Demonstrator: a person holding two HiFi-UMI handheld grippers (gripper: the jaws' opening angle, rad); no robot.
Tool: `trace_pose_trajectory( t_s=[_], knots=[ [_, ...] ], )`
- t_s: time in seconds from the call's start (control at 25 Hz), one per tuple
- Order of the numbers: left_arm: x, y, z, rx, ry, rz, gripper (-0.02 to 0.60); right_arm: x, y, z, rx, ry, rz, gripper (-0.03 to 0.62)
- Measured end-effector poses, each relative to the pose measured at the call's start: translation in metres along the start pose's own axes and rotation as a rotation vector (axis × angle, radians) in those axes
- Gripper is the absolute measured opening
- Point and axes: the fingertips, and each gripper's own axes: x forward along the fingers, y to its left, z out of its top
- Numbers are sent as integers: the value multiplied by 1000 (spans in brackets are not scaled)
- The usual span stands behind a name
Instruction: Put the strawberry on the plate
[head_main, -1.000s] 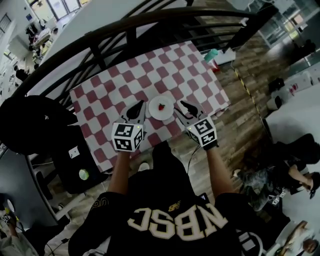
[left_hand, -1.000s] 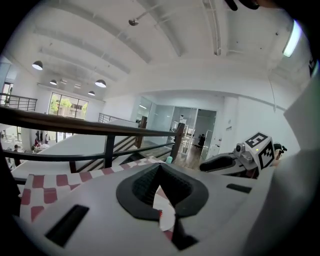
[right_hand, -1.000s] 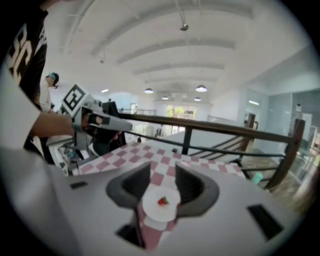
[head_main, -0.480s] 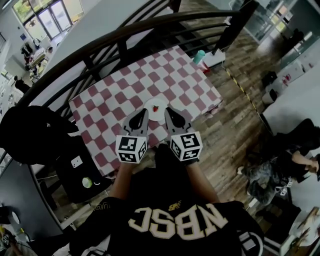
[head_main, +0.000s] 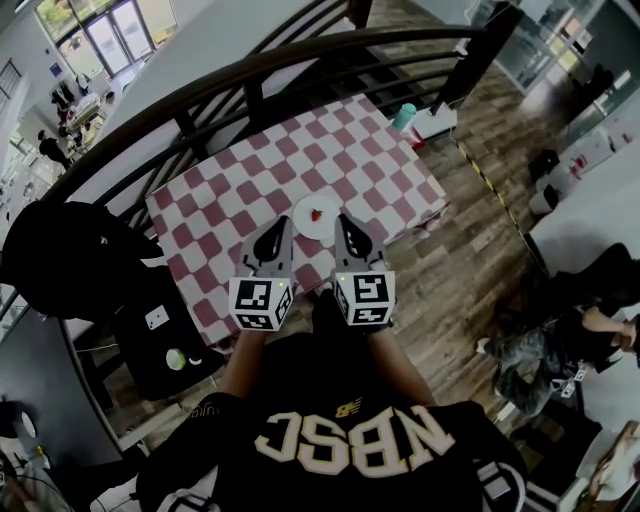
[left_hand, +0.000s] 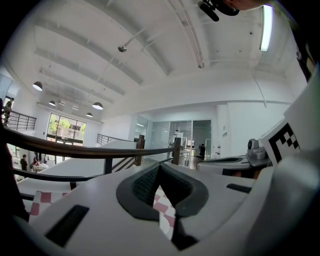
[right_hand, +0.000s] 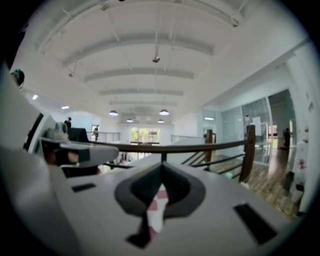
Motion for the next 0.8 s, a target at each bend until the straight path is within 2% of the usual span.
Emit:
trace_pose_trajectory(
  t_s=[0.2,0.48,0.8],
  knots=[
    [-6,4,4,9,-5,8,8,-5,-1,8,21,-32,-24,18],
    [-8,13,-6,4,23,20,8,5,9,-3,36,-9,-3,18],
    [19,35,-7,-1,26,38,8,33,2,-4,9,-5,10,18]
  ],
)
